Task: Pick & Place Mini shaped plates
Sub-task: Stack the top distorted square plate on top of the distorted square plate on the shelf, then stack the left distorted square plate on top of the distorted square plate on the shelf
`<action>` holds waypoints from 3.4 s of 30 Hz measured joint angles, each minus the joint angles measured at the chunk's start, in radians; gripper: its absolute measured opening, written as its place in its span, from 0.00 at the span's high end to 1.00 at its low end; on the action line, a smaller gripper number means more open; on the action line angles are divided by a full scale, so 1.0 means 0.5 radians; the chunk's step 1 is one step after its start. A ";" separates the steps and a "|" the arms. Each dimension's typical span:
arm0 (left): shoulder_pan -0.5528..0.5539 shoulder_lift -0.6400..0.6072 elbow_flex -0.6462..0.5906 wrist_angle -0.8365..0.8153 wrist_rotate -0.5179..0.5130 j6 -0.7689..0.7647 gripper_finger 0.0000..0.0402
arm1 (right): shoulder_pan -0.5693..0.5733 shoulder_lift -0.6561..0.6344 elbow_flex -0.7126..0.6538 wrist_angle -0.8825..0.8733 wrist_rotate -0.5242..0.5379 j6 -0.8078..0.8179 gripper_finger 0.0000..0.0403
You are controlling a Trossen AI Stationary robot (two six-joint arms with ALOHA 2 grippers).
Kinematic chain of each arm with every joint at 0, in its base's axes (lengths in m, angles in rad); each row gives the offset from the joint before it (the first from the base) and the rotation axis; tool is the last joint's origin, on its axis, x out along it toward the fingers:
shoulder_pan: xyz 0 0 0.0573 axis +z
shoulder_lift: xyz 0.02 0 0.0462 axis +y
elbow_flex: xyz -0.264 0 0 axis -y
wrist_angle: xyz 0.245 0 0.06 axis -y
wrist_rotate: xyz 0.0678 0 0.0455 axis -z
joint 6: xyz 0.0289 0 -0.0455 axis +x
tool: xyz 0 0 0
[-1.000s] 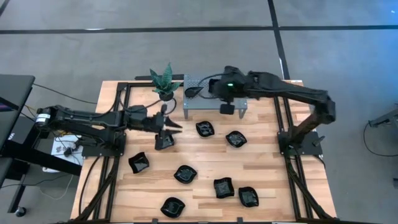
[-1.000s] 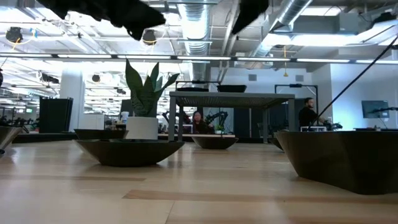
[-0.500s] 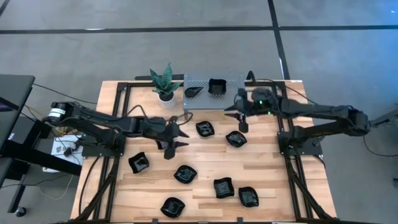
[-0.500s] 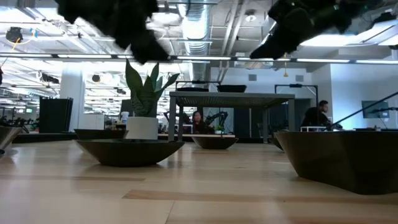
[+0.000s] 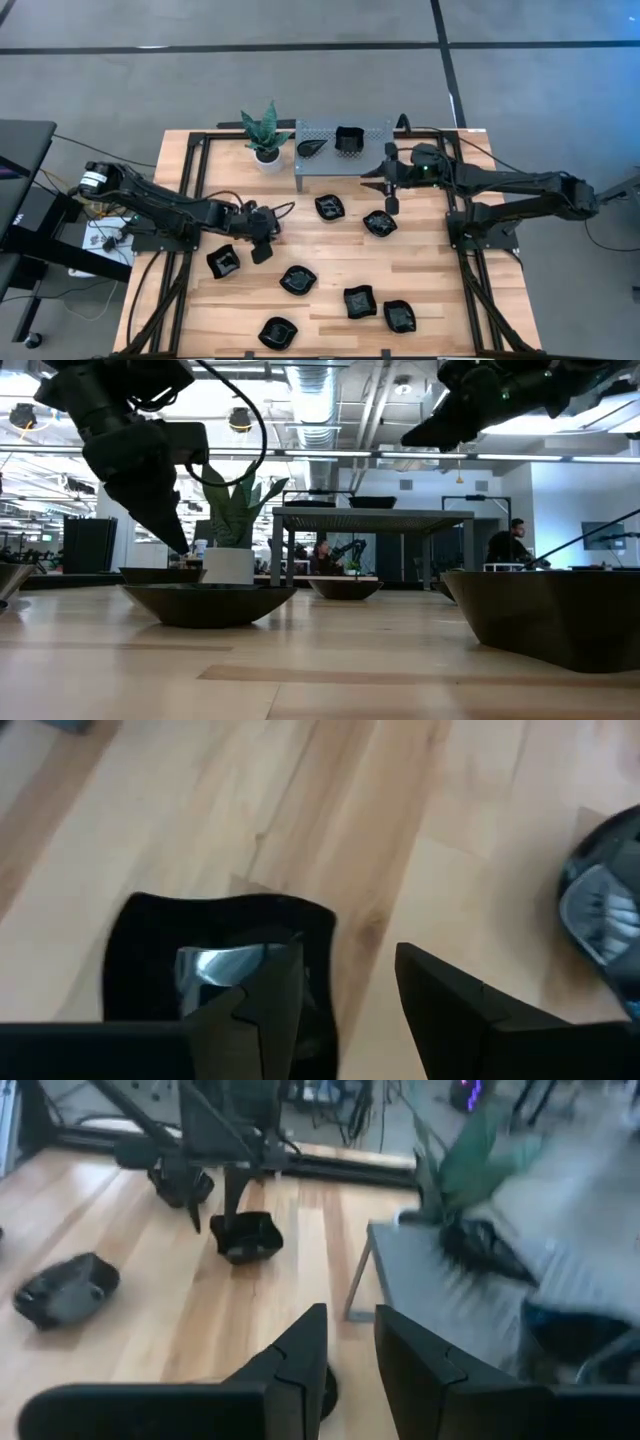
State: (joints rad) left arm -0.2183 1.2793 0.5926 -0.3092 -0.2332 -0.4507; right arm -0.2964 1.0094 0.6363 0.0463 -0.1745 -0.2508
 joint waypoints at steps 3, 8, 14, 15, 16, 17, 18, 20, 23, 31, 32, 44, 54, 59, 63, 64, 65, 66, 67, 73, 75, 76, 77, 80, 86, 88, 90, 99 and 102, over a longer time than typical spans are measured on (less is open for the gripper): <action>-0.011 -0.001 -0.011 0.007 -0.053 -0.001 0.59 | 0.007 -0.023 0.001 -0.149 0.000 0.155 0.80; -0.013 -0.002 -0.118 0.020 -0.049 -0.093 0.60 | 0.020 -0.030 0.000 -0.286 -0.001 0.124 0.80; -0.012 -0.002 -0.212 0.074 -0.051 -0.164 0.62 | 0.020 -0.030 0.000 -0.287 -0.001 0.137 0.80; -0.012 -0.002 -0.217 0.087 -0.051 -0.163 0.62 | 0.020 -0.030 0.000 -0.287 -0.001 0.137 0.80; -0.012 -0.002 -0.222 0.104 -0.051 -0.160 0.63 | 0.020 -0.030 0.000 -0.287 -0.001 0.137 0.80; -0.012 -0.002 -0.229 0.115 -0.051 -0.159 0.63 | 0.020 -0.030 0.000 -0.287 -0.001 0.137 0.80; -0.012 -0.002 -0.239 0.119 -0.051 -0.159 0.64 | 0.020 -0.029 0.000 -0.287 -0.001 0.137 0.80; -0.012 -0.002 -0.260 0.127 -0.055 -0.158 0.66 | 0.020 -0.028 0.000 -0.287 -0.001 0.137 0.80; -0.012 -0.002 -0.272 0.133 -0.087 -0.156 0.73 | 0.020 -0.028 0.000 -0.287 -0.001 0.137 0.80; -0.014 -0.002 -0.123 0.499 -0.235 0.120 0.98 | 0.020 -0.028 0.000 -0.287 -0.001 0.136 0.80; -0.021 -0.002 -0.058 0.528 -0.234 0.202 0.98 | 0.020 -0.028 0.000 -0.287 -0.001 0.136 0.80; 0.113 0.004 0.720 0.603 -0.230 1.275 0.99 | 0.015 -0.027 0.000 -0.288 -0.001 0.116 0.80; 0.628 0.542 1.126 0.988 0.170 1.783 0.99 | 0.001 -0.109 -0.001 -0.667 -0.016 0.188 0.80; 0.876 0.832 1.367 0.984 0.258 1.948 0.99 | -0.028 -0.167 -0.001 -0.697 -0.016 0.190 0.80; 1.044 0.950 1.393 0.980 0.669 1.884 0.98 | -0.028 -0.151 -0.005 -0.707 -0.016 0.175 0.80; 1.072 0.972 1.393 0.977 0.714 1.878 0.98 | -0.029 -0.138 -0.005 -0.714 -0.016 0.175 0.80; 1.095 0.994 1.393 0.977 0.729 1.880 0.99 | -0.028 -0.123 -0.007 -0.722 -0.016 0.175 0.80; 1.111 1.014 1.393 0.979 0.730 1.892 0.99 | -0.027 -0.105 -0.007 -0.726 -0.016 0.175 0.80; 1.124 1.031 1.393 0.980 0.731 1.916 0.99 | -0.027 -0.093 -0.007 -0.725 -0.016 0.175 0.80; 1.176 1.073 1.393 1.002 0.729 1.970 0.98 | -0.027 -0.048 -0.008 -0.727 -0.016 0.175 0.80; 1.182 1.073 1.393 1.010 0.715 1.970 0.98 | -0.027 -0.048 -0.008 -0.718 -0.016 0.174 0.80; 1.190 1.073 1.393 1.007 0.714 1.971 0.98 | -0.027 -0.048 -0.008 -0.722 -0.016 0.174 0.80; 1.193 1.073 1.393 1.007 0.714 1.971 0.98 | -0.028 -0.048 -0.008 -0.721 -0.016 0.174 0.80; 1.203 1.073 1.393 1.009 0.714 1.971 0.98 | -0.028 -0.048 -0.008 -0.721 -0.016 0.174 0.80; 1.195 1.073 1.393 1.008 0.620 1.971 0.97 | -0.027 -0.048 -0.008 -0.721 -0.016 0.185 0.80; 1.184 1.073 1.393 1.009 0.555 1.971 0.95 | -0.027 -0.049 -0.008 -0.721 -0.016 0.200 0.80; 1.171 1.073 1.393 1.008 0.543 1.971 0.93 | -0.027 -0.049 -0.008 -0.720 -0.016 0.199 0.80; 1.056 1.065 1.391 1.005 0.535 1.861 0.72 | -0.027 -0.049 -0.008 -0.720 -0.016 0.201 0.80; 0.954 1.013 1.389 0.975 0.536 1.824 0.68 | -0.027 -0.049 -0.008 -0.720 -0.016 0.205 0.80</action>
State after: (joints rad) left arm 0.2588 1.7856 1.2873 0.1785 0.0348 0.4615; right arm -0.3099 0.9848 0.6323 -0.3138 -0.1825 -0.1482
